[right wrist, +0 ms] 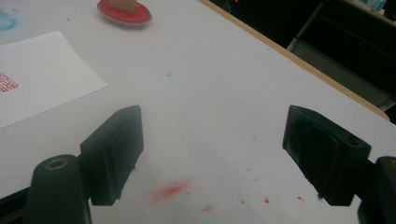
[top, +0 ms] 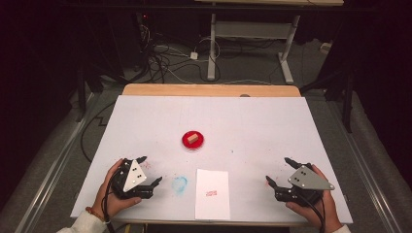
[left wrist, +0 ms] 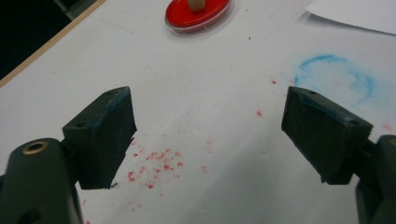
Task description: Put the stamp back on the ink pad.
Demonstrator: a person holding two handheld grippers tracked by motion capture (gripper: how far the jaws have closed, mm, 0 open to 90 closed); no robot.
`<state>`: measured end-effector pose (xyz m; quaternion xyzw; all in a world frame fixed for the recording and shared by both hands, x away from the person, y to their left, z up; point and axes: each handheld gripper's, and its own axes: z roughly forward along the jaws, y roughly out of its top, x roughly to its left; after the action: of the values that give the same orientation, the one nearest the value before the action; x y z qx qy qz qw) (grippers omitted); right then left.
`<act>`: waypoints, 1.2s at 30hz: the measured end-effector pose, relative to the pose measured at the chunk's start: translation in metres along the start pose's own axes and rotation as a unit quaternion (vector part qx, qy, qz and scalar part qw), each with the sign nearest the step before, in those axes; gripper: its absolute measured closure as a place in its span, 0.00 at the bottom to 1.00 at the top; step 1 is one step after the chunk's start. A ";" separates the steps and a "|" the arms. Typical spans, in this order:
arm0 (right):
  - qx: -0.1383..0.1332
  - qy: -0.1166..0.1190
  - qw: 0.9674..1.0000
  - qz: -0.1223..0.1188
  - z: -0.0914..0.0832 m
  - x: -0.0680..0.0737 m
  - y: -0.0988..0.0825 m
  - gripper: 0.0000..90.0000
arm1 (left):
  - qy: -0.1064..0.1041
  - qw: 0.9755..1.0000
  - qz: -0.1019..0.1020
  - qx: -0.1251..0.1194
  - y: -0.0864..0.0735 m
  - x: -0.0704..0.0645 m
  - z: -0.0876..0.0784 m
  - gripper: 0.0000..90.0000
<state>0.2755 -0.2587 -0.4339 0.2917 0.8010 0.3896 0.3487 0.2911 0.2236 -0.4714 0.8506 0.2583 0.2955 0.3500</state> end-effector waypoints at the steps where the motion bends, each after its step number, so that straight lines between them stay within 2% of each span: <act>1: -0.001 0.001 1.000 0.000 0.000 0.000 0.000 0.23 | 0.000 1.000 0.000 0.000 0.000 0.000 0.000 0.19; 7: -0.002 0.002 1.000 -0.001 0.000 0.000 0.000 0.23 | -0.005 1.000 0.007 0.007 0.001 -0.003 0.004 0.19; 22: 0.001 -0.001 1.000 -0.006 -0.002 0.003 0.002 0.23 | -0.013 1.000 0.023 0.007 0.003 -0.007 0.004 0.19; 36: 0.005 0.002 1.000 -0.008 0.000 0.004 0.001 0.23 | -0.012 1.000 0.021 0.010 0.003 -0.007 0.004 0.19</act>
<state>0.2733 -0.2556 -0.4339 0.2858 0.8059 0.3837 0.3488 0.2896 0.2154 -0.4734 0.8628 0.2388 0.2897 0.3387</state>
